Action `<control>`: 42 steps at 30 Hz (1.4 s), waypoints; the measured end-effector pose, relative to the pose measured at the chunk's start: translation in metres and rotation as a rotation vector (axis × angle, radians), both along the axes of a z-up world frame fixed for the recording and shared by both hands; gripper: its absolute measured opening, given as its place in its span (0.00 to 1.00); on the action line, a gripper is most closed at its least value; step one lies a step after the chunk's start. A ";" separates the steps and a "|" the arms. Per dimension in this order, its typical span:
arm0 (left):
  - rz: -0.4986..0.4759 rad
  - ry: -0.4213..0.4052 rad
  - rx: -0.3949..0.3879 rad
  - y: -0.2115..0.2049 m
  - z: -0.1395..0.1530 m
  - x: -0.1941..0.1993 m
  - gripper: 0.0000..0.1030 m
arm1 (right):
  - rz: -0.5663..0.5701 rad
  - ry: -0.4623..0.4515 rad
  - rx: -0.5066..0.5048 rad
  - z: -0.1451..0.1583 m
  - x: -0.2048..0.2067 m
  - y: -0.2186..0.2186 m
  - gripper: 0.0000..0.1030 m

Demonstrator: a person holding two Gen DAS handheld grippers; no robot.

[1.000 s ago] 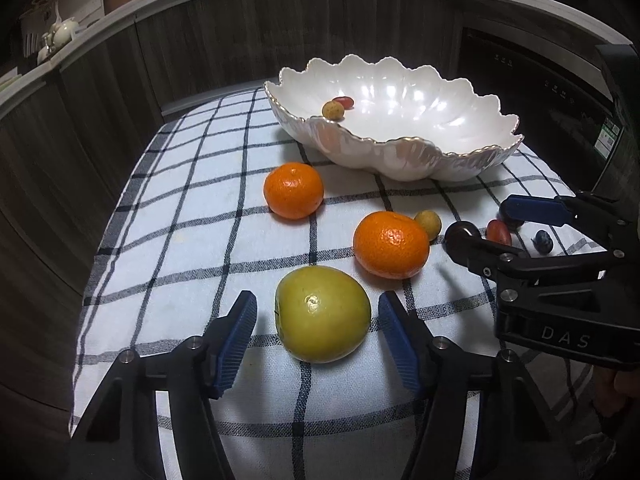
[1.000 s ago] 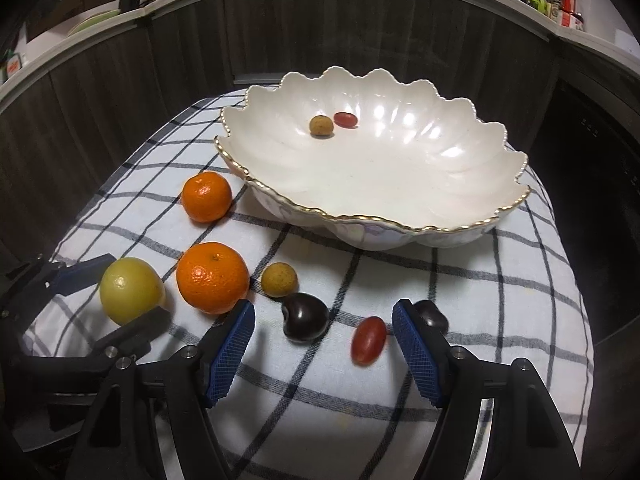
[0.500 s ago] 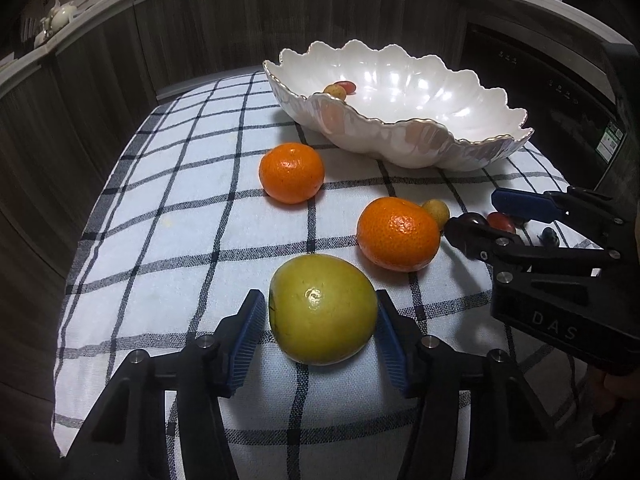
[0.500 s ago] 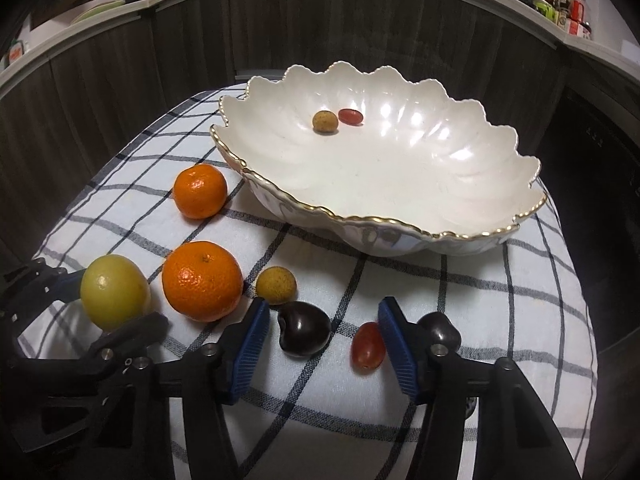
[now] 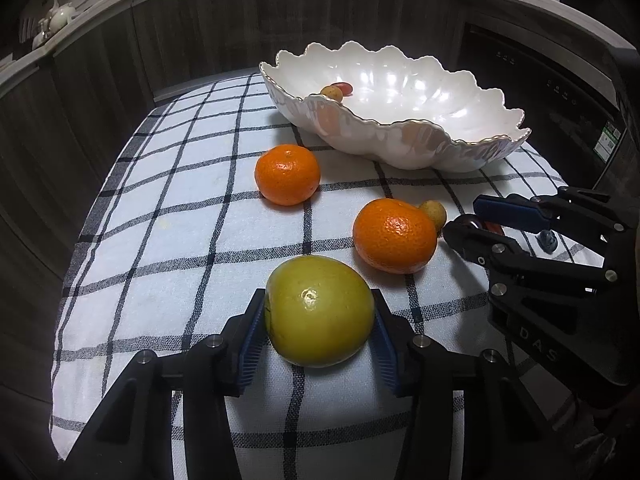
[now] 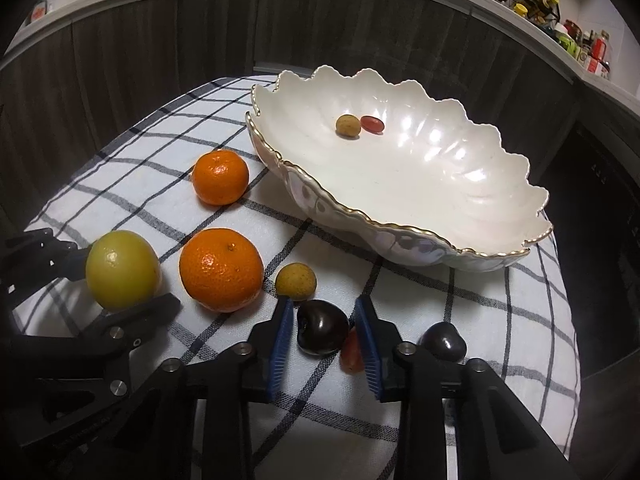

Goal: Organize fruits
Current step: 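Grasp the yellow-green fruit with the left gripper while the right gripper grasps a dark plum, then lift both held fruits and carry them over the white bowl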

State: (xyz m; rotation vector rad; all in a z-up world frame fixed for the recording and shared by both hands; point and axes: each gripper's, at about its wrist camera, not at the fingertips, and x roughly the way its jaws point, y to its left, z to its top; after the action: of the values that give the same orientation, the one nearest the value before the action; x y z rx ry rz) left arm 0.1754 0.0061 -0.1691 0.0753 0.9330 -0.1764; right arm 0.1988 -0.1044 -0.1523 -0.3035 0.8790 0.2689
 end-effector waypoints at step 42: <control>0.003 -0.092 -0.011 -0.005 0.038 -0.015 0.46 | 0.010 -0.089 -0.009 0.042 -0.023 -0.004 0.26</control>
State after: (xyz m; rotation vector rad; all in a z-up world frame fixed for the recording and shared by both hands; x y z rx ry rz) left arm 0.1603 0.0010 -0.1309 0.0716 0.8399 -0.1740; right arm 0.1758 -0.1084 -0.1101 -0.3257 0.7915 0.2589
